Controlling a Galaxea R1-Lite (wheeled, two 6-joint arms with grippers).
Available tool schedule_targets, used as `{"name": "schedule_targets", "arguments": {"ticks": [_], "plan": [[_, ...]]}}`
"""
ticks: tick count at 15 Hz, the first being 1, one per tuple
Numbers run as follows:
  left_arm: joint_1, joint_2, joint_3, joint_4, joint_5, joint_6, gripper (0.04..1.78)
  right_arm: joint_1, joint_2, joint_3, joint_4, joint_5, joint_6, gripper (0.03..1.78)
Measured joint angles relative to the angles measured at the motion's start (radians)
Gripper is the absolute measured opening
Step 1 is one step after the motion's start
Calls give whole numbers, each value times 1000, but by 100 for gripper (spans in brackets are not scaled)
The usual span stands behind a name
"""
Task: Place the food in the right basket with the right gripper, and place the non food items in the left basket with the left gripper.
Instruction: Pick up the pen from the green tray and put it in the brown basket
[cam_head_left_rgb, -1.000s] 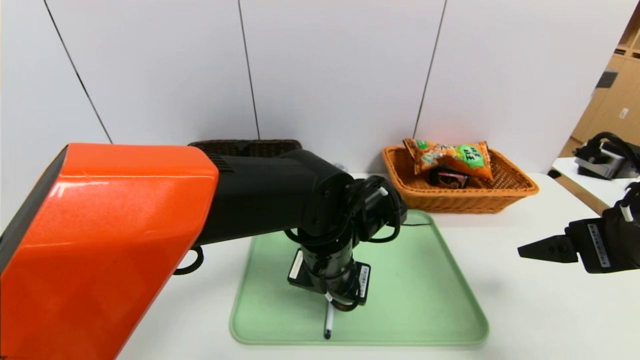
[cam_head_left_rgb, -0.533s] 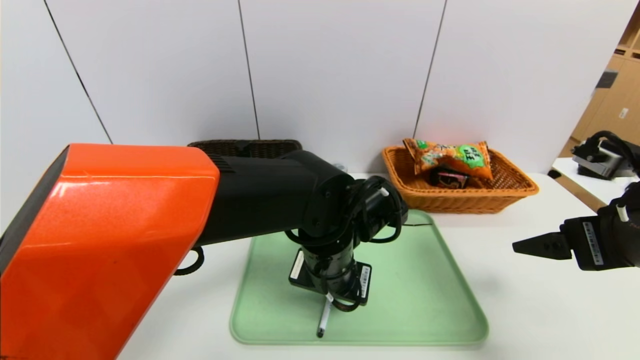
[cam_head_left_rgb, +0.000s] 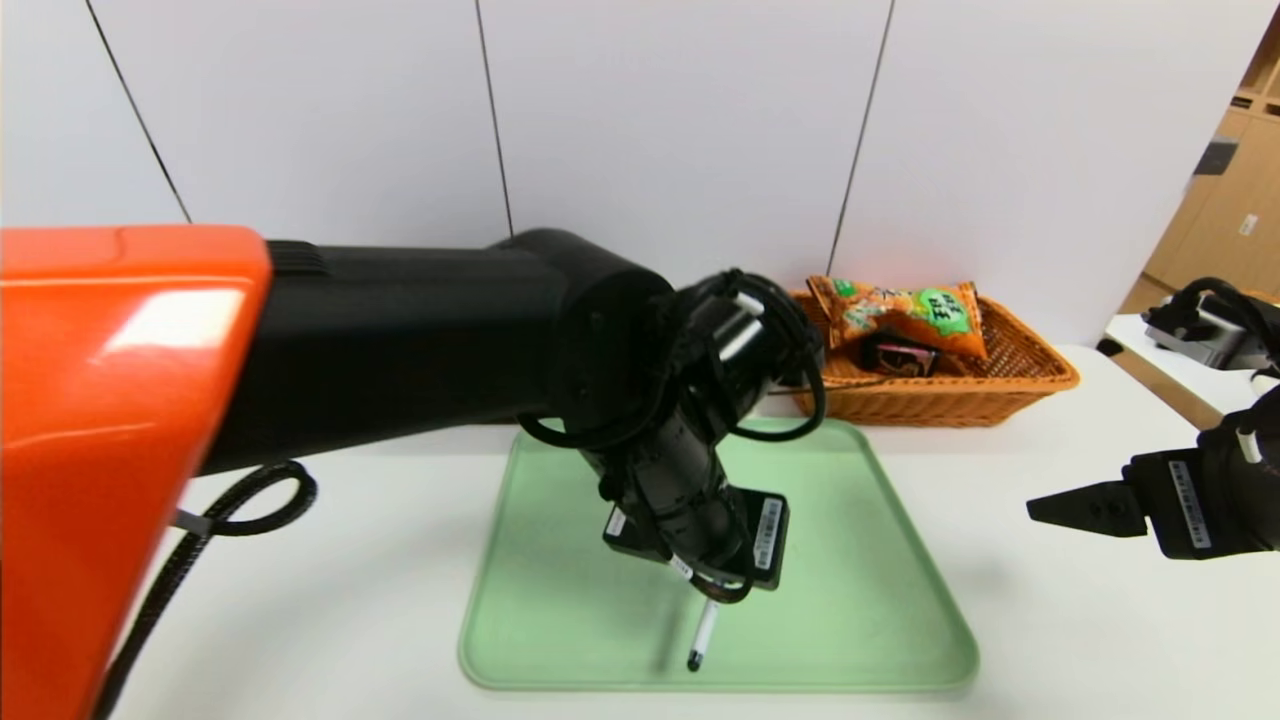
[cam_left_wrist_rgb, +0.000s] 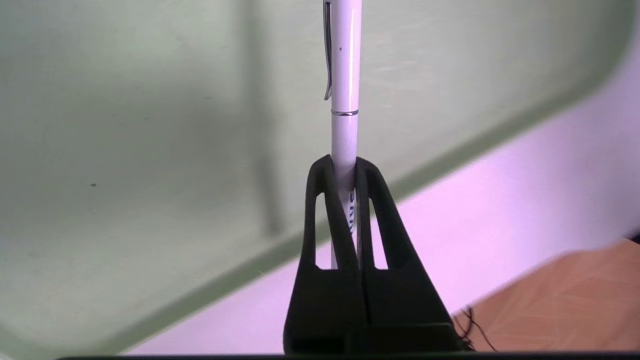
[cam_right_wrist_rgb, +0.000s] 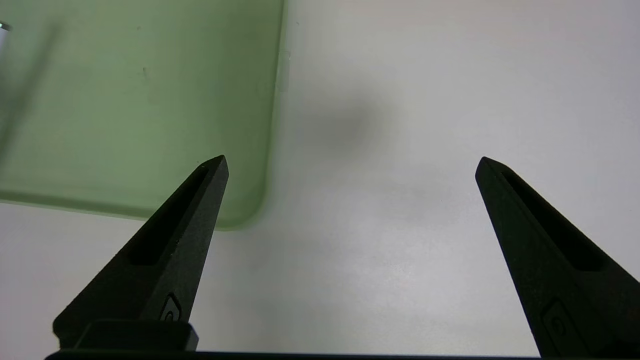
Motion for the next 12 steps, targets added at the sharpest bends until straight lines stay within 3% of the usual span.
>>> {"name": "schedule_targets", "arguments": {"ticks": [1, 3, 7, 9, 12], "plan": [[0, -32, -13, -29, -31, 4, 4, 0, -3, 7, -4, 0, 0, 171], [1, -102, -28, -137, 17, 12, 4, 0, -5, 25, -30, 0, 0, 171], [50, -214, -34, -359, 338, 71, 4, 4, -6, 59, -82, -2, -3, 171], [122, -268, -34, -387, 458, 109, 4, 4, -6, 64, -83, -2, -3, 171], [290, -319, -33, -381, 484, 124, 4, 3, -7, 66, -83, -3, -2, 171]]}}
